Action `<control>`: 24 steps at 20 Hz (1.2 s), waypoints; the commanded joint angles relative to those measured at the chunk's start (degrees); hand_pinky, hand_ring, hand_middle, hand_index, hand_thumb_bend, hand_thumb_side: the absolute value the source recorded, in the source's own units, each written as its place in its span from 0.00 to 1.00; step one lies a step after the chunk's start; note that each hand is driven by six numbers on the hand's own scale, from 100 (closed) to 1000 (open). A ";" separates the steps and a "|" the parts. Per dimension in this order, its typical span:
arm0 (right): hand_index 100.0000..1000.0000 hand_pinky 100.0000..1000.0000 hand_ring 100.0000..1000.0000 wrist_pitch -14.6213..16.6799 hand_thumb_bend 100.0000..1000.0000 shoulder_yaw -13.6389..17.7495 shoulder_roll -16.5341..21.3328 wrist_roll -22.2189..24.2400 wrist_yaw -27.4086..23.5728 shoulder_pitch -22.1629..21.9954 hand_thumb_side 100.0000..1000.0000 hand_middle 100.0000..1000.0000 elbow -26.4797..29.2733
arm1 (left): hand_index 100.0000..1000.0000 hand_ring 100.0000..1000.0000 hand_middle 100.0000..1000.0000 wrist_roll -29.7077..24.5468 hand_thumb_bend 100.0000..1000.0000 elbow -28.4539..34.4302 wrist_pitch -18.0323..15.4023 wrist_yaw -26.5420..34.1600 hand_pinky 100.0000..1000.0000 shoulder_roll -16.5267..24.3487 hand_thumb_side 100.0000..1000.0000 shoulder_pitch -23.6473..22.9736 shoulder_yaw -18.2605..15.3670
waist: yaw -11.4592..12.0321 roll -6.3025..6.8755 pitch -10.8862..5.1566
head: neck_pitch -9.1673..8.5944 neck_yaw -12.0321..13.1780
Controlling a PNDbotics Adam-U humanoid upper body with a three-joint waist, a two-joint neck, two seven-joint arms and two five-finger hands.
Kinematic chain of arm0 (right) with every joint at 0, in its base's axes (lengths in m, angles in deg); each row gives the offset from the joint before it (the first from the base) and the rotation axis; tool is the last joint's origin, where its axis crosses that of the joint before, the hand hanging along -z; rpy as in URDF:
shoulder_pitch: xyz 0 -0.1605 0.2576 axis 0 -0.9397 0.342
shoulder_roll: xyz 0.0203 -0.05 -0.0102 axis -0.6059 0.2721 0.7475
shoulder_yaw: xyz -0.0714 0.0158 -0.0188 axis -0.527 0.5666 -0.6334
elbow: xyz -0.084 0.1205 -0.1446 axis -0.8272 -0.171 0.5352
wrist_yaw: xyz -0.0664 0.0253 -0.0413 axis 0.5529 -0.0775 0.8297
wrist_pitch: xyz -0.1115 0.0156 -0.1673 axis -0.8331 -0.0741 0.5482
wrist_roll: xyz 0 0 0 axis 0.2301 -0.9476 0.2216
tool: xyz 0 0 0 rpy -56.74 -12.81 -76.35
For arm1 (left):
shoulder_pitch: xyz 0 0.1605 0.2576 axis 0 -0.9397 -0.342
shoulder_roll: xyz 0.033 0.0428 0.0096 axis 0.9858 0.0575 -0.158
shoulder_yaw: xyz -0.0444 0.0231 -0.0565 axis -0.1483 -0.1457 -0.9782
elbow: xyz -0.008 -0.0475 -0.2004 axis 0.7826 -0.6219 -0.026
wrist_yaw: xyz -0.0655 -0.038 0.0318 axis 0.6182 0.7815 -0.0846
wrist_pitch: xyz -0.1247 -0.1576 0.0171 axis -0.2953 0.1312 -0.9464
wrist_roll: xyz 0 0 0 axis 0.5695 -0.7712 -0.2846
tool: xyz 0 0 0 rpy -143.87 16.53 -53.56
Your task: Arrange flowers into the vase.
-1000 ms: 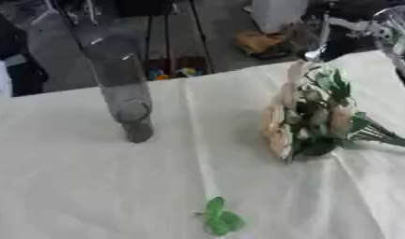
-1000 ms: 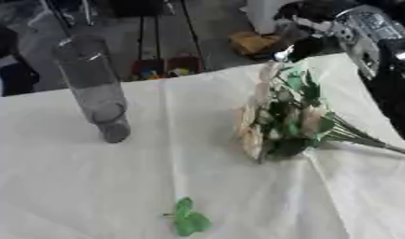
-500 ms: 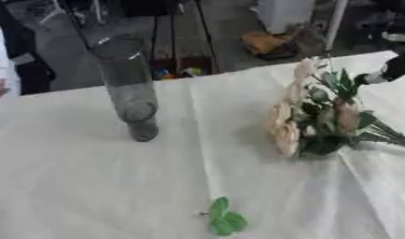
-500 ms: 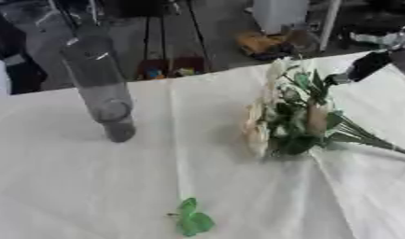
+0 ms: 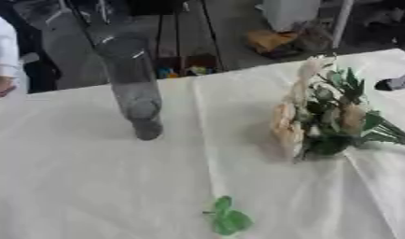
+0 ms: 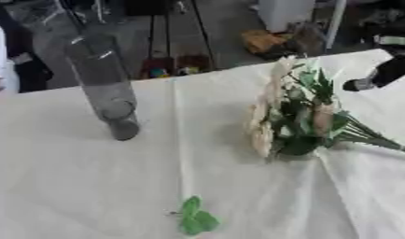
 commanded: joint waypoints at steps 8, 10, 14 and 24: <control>1.00 0.90 0.99 -2.01 0.41 2.55 4.02 4.10 -5.06 -4.83 0.50 1.00 2.42 | 0.97 1.00 0.87 0.31 0.37 0.72 0.07 -0.40 0.89 1.42 1.00 1.00 -0.75 | -0.13 -0.19 -0.41 | -0.26 -0.21; 1.00 0.90 0.99 -2.08 0.41 2.35 3.81 4.41 -5.64 -5.94 0.48 1.00 2.98 | 0.97 1.00 0.87 0.35 0.37 0.72 0.12 -0.39 0.89 1.36 1.00 0.93 -0.77 | -0.12 -0.13 -0.42 | -0.21 -1.00; 1.00 0.89 1.00 -2.52 0.39 2.24 3.45 5.32 -6.46 -6.85 0.46 1.00 2.97 | 0.97 1.00 0.87 0.36 0.37 0.72 0.12 -0.41 0.89 1.26 1.00 0.97 -0.77 | -0.11 -0.04 -0.51 | -0.24 -3.25; 1.00 0.89 1.00 -2.56 0.39 0.96 1.99 6.58 -6.92 -6.72 0.44 1.00 2.03 | 0.97 1.00 0.87 0.27 0.37 0.72 0.13 -0.24 0.89 1.04 1.00 1.02 -0.63 | -0.07 0.22 -0.68 | -0.55 -3.75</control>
